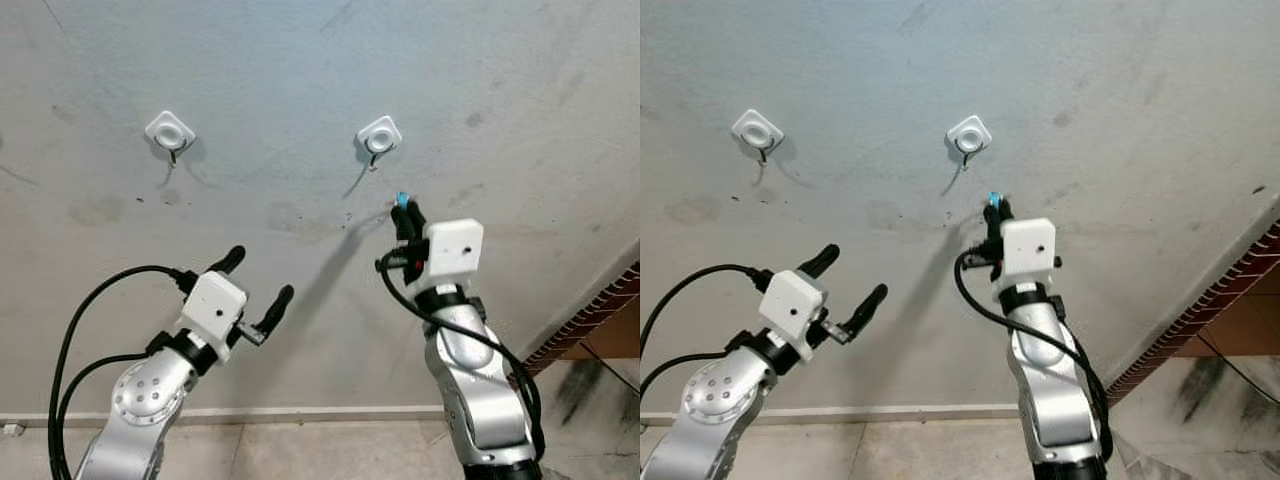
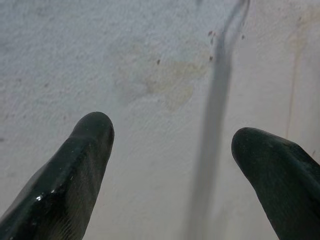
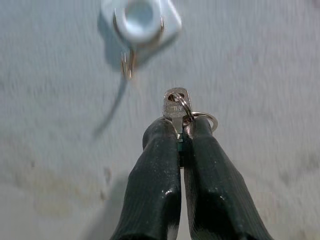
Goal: Hang keys on a hook
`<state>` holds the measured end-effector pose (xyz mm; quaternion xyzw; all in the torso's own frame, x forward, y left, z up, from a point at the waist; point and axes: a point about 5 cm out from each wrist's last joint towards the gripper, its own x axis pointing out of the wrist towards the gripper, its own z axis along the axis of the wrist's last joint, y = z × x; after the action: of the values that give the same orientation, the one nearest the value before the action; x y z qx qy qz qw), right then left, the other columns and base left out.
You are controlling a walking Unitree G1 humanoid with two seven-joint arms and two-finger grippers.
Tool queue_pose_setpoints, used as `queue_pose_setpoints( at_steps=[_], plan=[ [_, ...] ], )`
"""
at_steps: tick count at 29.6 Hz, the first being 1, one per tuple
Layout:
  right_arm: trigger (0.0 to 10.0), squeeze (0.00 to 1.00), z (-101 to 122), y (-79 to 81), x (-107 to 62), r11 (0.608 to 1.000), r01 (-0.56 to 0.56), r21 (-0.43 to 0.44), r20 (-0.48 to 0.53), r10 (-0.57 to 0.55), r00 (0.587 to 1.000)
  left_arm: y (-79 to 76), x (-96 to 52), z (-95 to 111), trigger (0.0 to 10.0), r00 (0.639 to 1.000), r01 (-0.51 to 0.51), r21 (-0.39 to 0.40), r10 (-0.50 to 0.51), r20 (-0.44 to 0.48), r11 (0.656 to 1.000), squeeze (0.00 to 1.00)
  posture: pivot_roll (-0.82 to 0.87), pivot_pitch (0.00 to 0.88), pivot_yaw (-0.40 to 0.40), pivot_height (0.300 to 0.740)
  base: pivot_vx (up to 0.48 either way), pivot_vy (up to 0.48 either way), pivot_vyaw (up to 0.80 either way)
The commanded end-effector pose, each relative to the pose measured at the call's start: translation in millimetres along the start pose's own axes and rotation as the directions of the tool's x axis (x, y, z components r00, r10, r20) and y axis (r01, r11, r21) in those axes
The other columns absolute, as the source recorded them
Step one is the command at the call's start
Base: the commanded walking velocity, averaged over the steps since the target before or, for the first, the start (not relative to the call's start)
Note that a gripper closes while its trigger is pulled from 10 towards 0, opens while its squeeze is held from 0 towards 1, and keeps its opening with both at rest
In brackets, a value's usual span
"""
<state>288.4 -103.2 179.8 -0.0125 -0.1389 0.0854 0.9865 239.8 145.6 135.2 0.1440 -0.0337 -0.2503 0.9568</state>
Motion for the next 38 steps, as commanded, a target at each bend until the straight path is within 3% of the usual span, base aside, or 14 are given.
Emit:
queue_pose_setpoints(
  at_steps=[1, 10, 11, 16, 21, 33, 38],
  plan=[
    [10.0, 0.00, 16, -4.8, 7.3, 1.000, 0.021, 0.016, 0.057, -0.022, 0.998, 3.9, -2.7, 2, 10.0, 0.999, -0.040, -0.009, 0.040, -0.003, 0.999, 0.00, 0.22, 0.036, -0.075, 0.740, 0.000, 0.000, 0.00],
    [10.0, 0.00, 31, -7.5, 23.0, 1.000, 0.026, 0.013, 0.116, -0.027, 0.993, 11.8, -6.6, -2, 10.0, 0.998, -0.051, -0.032, 0.050, -0.027, 0.998, 0.00, 0.24, 0.025, -0.089, 0.740, 0.000, 0.000, 0.00],
    [10.0, 0.00, 36, -7.1, 27.8, 1.000, 0.010, 0.003, 0.137, -0.010, 0.990, 16.5, -15.6, 3, 10.0, 0.998, -0.064, -0.057, 0.063, -0.026, 0.996, 0.00, 0.25, 0.020, -0.094, 0.740, 0.000, 0.000, 0.00],
    [10.0, 0.00, 38, -7.3, 31.4, 1.000, 0.001, 0.003, 0.145, -0.001, 0.989, 24.9, -30.3, 6, 10.0, 0.992, -0.120, -0.093, 0.115, -0.050, 0.988, 0.00, 0.27, 0.018, -0.102, 0.740, 0.000, 0.000, 0.00],
    [10.0, 0.00, 36, -3.8, 34.0, 1.000, -0.015, 0.013, 0.142, 0.014, 0.990, 33.8, -45.2, 5, 10.0, 0.978, -0.199, -0.070, 0.194, -0.076, 0.977, 0.00, 0.30, 0.017, -0.112, 0.740, 0.000, 0.000, 0.00],
    [10.0, 0.00, 39, 6.4, 42.6, 0.998, -0.052, 0.039, 0.168, 0.045, 0.985, 35.8, -40.3, 11, 10.0, 0.968, -0.244, -0.070, 0.240, -0.069, 0.967, 0.00, 0.32, 0.005, -0.111, 0.740, 0.000, 0.000, 0.00],
    [10.0, 0.00, 47, 7.6, 44.7, 0.998, -0.054, 0.042, 0.196, 0.045, 0.980, 33.0, -33.4, 11, 10.0, 0.976, -0.212, -0.071, 0.207, -0.062, 0.975, 0.00, 0.32, 0.000, -0.099, 0.740, 0.000, 0.000, 0.00]
  ],
)
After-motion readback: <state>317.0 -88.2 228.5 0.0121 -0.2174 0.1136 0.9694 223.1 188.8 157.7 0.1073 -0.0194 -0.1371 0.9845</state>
